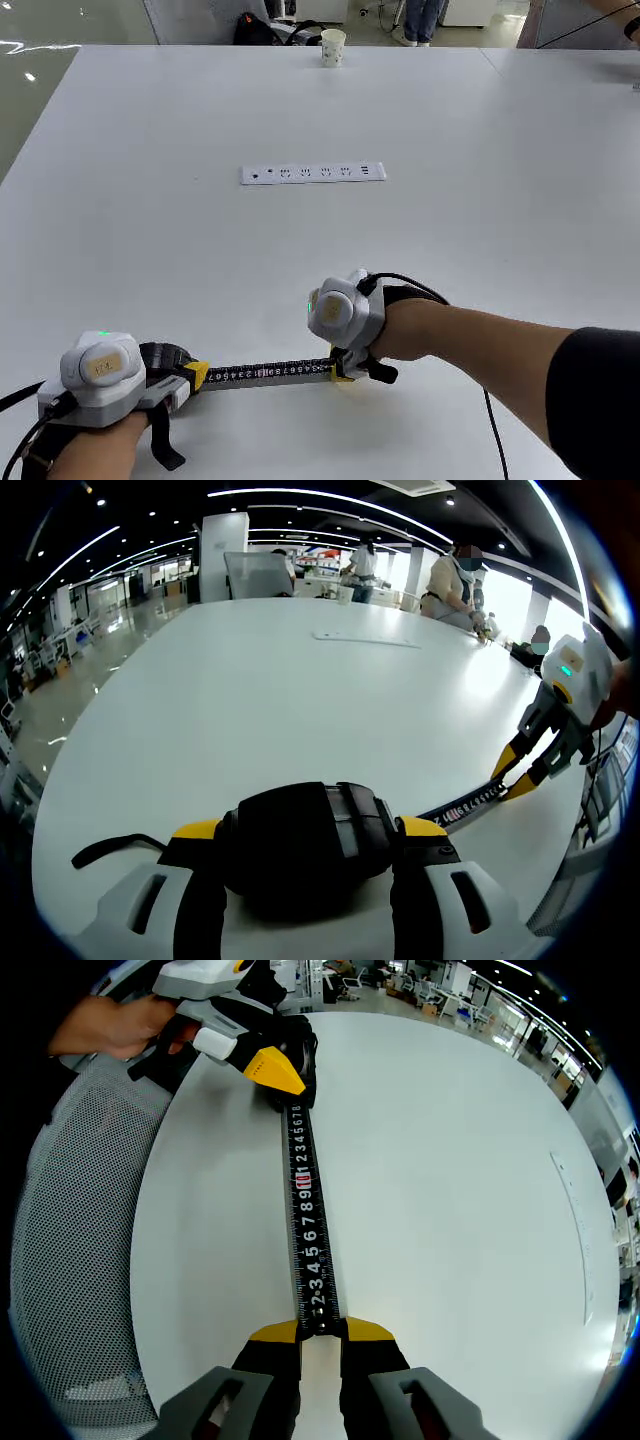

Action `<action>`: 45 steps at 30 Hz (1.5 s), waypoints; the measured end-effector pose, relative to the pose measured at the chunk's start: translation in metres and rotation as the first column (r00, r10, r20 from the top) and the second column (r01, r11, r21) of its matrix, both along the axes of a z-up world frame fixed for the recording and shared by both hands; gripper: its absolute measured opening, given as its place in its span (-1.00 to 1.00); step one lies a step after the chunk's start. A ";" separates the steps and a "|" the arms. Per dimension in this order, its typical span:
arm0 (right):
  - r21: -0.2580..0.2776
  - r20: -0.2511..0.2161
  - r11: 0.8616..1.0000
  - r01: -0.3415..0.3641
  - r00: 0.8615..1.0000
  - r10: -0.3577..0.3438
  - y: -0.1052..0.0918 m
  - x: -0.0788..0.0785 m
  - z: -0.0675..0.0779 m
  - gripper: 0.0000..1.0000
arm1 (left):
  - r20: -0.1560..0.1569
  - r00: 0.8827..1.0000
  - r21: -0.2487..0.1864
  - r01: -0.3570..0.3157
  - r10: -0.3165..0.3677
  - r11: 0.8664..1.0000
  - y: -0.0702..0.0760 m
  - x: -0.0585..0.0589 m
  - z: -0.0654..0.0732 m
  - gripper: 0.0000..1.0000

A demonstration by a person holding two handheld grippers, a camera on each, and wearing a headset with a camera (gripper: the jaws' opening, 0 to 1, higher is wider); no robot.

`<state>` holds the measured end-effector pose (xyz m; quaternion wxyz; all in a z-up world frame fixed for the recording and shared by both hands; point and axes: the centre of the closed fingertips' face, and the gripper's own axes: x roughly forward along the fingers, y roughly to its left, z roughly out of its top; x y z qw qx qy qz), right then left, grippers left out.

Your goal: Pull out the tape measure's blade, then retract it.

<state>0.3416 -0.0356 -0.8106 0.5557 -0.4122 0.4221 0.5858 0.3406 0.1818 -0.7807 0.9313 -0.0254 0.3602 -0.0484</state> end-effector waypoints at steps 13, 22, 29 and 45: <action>0.015 0.000 1.000 0.006 1.000 -0.006 0.005 -0.001 0.000 -0.79 | 0.000 1.000 0.000 0.000 0.000 1.000 -0.001 -0.001 0.001 0.24; 0.021 -0.002 1.000 0.006 1.000 -0.006 0.008 -0.001 0.000 -0.79 | 0.001 1.000 0.000 -0.001 0.001 1.000 0.000 0.000 0.001 0.24; 0.027 0.001 1.000 0.009 1.000 -0.010 0.010 -0.002 0.000 -0.79 | 0.001 1.000 0.000 -0.001 0.001 1.000 0.000 0.000 0.000 0.24; 0.041 -0.003 0.999 0.009 1.000 -0.009 0.015 -0.002 0.000 -0.79 | -0.003 1.000 0.000 -0.001 0.001 1.000 0.000 0.000 0.000 0.25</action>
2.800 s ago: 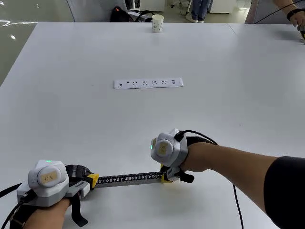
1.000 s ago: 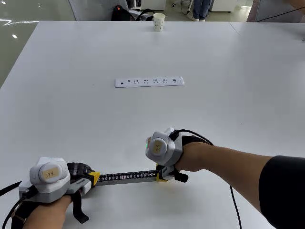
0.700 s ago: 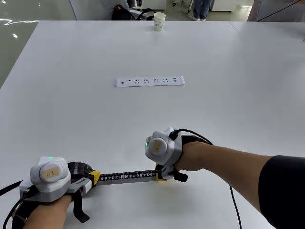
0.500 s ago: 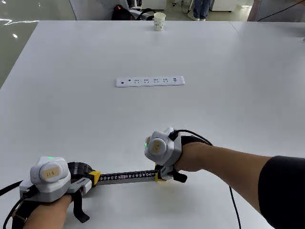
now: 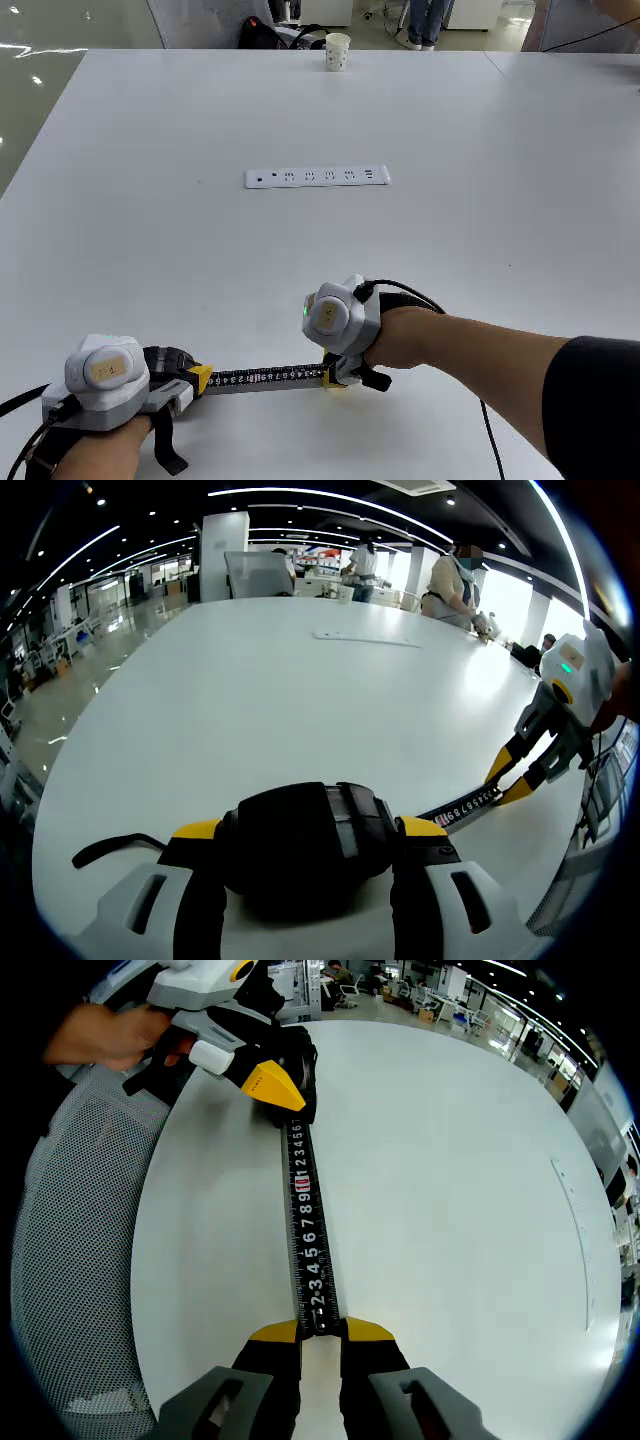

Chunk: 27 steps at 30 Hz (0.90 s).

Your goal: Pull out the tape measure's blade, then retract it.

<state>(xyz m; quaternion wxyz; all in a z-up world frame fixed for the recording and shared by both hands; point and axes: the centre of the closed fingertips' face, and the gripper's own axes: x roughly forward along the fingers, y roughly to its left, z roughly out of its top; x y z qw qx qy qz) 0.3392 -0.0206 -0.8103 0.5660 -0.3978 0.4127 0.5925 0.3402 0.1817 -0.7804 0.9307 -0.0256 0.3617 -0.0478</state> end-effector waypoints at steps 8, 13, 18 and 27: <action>0.009 -0.001 1.000 -0.006 1.000 0.006 0.002 0.000 0.000 -0.80 | -0.001 1.000 0.000 0.000 0.000 1.000 0.000 0.000 0.000 0.25; 0.012 0.001 1.000 -0.011 1.000 0.011 0.004 -0.001 0.001 -0.80 | -0.001 1.000 -0.001 0.000 0.000 1.000 0.000 0.000 0.000 0.25; 0.014 0.001 1.000 -0.010 1.000 0.010 0.005 -0.001 0.000 -0.80 | -0.001 1.000 -0.001 0.000 0.000 1.000 0.000 0.000 0.000 0.25; 0.018 0.004 1.000 -0.014 1.000 0.014 0.008 -0.001 0.000 -0.80 | -0.002 1.000 -0.002 0.000 0.000 1.000 0.000 0.000 0.000 0.25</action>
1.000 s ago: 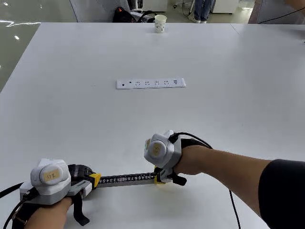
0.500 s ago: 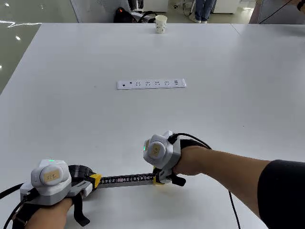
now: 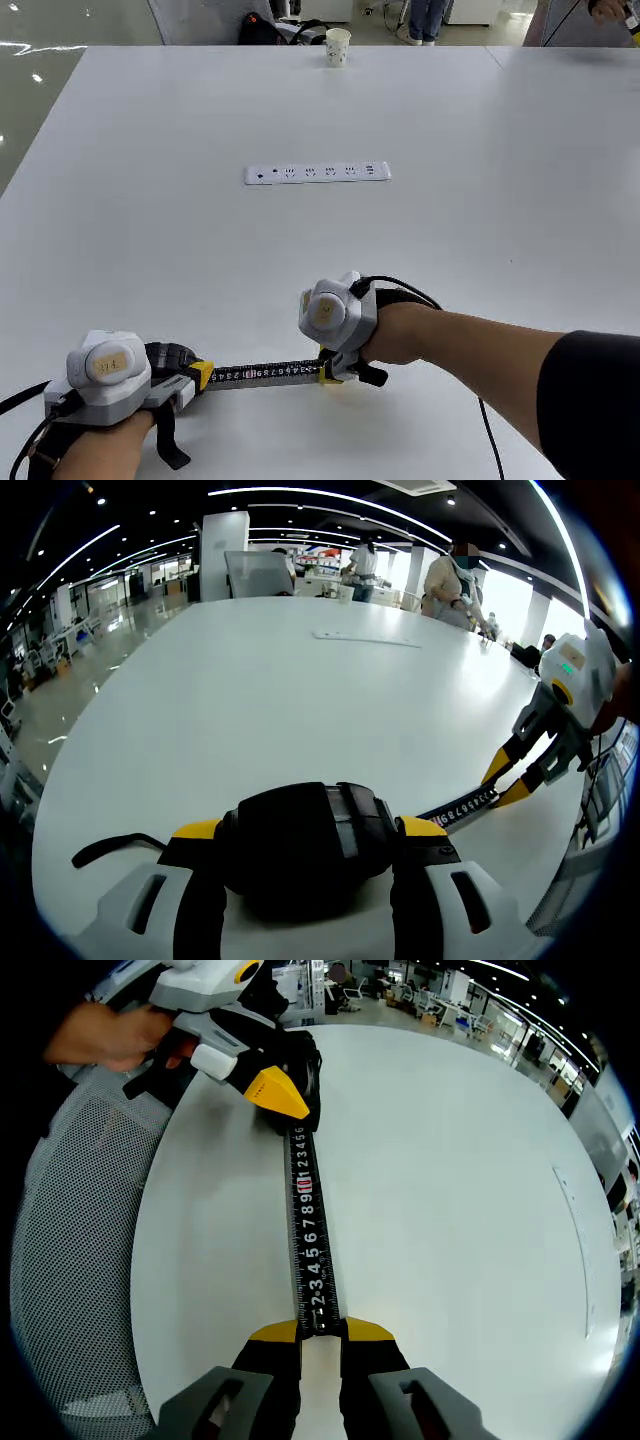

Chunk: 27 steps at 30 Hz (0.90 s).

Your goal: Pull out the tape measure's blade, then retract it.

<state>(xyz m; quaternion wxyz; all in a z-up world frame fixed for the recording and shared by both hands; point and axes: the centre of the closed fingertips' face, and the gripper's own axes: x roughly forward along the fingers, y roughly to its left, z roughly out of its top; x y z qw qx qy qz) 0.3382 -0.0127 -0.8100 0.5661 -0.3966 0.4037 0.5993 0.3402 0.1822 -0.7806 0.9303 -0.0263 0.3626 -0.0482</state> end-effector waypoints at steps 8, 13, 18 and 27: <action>-0.001 0.000 1.000 -0.005 1.000 0.005 0.003 0.000 0.000 -0.80 | 0.000 1.000 0.000 -0.001 0.001 1.000 0.000 0.000 0.000 0.25; 0.000 0.000 1.000 -0.005 1.000 0.005 0.005 -0.001 0.000 -0.80 | 0.000 1.000 -0.001 -0.001 0.001 1.000 0.000 0.000 0.000 0.25; 0.001 0.001 1.000 -0.007 1.000 0.007 0.007 -0.001 0.000 -0.80 | 0.001 1.000 0.000 -0.001 0.001 1.000 0.000 0.000 0.000 0.25; 0.006 0.002 1.000 0.000 1.000 0.000 0.010 -0.001 0.000 -0.79 | 0.002 1.000 -0.001 -0.001 0.001 1.000 -0.001 0.000 0.000 0.25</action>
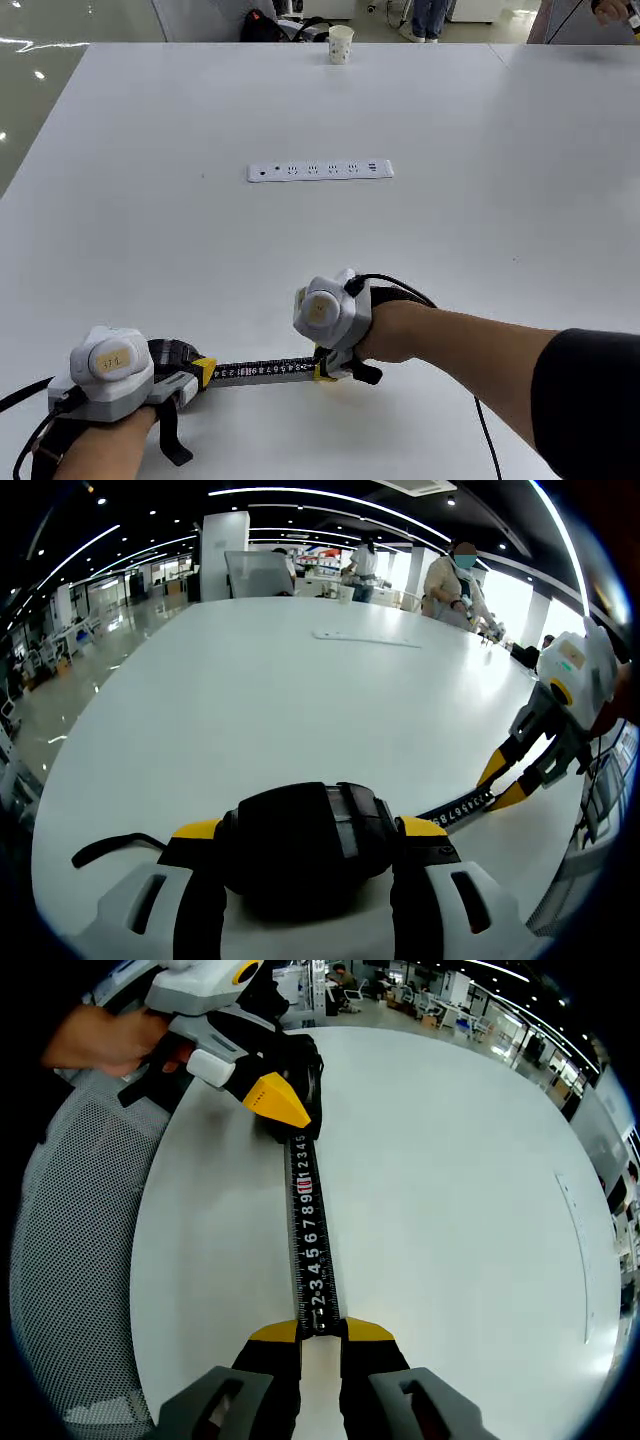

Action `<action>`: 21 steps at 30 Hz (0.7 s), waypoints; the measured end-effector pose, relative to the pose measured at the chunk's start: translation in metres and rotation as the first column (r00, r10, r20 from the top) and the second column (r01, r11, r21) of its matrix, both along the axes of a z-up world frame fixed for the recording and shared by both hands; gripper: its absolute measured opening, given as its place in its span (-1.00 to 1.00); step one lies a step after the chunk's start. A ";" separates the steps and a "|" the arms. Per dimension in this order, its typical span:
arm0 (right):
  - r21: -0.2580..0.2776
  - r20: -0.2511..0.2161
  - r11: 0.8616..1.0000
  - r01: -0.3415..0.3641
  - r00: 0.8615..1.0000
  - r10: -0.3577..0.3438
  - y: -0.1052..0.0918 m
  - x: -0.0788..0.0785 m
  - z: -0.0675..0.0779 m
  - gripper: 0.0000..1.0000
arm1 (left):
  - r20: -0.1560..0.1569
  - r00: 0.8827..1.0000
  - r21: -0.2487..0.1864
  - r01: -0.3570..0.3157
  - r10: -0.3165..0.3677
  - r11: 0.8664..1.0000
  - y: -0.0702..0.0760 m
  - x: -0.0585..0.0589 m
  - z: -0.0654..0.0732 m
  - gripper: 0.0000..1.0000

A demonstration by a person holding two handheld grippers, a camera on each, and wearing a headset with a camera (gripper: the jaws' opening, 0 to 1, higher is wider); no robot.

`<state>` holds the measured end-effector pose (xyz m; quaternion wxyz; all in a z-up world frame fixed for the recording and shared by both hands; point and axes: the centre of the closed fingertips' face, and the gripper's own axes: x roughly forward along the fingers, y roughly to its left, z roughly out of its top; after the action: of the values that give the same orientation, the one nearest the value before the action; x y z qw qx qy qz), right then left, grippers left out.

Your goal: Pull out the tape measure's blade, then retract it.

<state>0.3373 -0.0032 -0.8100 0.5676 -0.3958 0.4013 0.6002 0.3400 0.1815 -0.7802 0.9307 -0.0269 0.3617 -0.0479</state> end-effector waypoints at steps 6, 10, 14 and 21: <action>0.005 0.001 1.000 0.002 1.000 -0.002 0.002 0.000 0.000 -0.79 | -0.001 1.000 0.000 0.000 0.000 1.000 0.000 0.000 0.000 0.25; 0.006 0.002 1.000 -0.001 1.000 0.001 0.003 -0.001 0.000 -0.79 | -0.001 1.000 -0.001 0.000 0.000 1.000 0.000 0.000 0.000 0.25; 0.011 0.000 1.000 0.000 1.000 0.000 0.004 -0.001 0.000 -0.79 | -0.001 1.000 -0.001 0.000 0.000 1.000 0.000 0.000 0.000 0.25; 0.018 -0.004 1.000 0.006 1.000 -0.006 0.006 0.000 0.000 -0.79 | -0.001 1.000 -0.001 0.000 0.000 1.000 0.000 0.000 -0.001 0.25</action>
<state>0.3370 0.0031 -0.8103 0.5721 -0.3880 0.3981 0.6030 0.3402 0.1815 -0.7808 0.9304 -0.0274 0.3623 -0.0478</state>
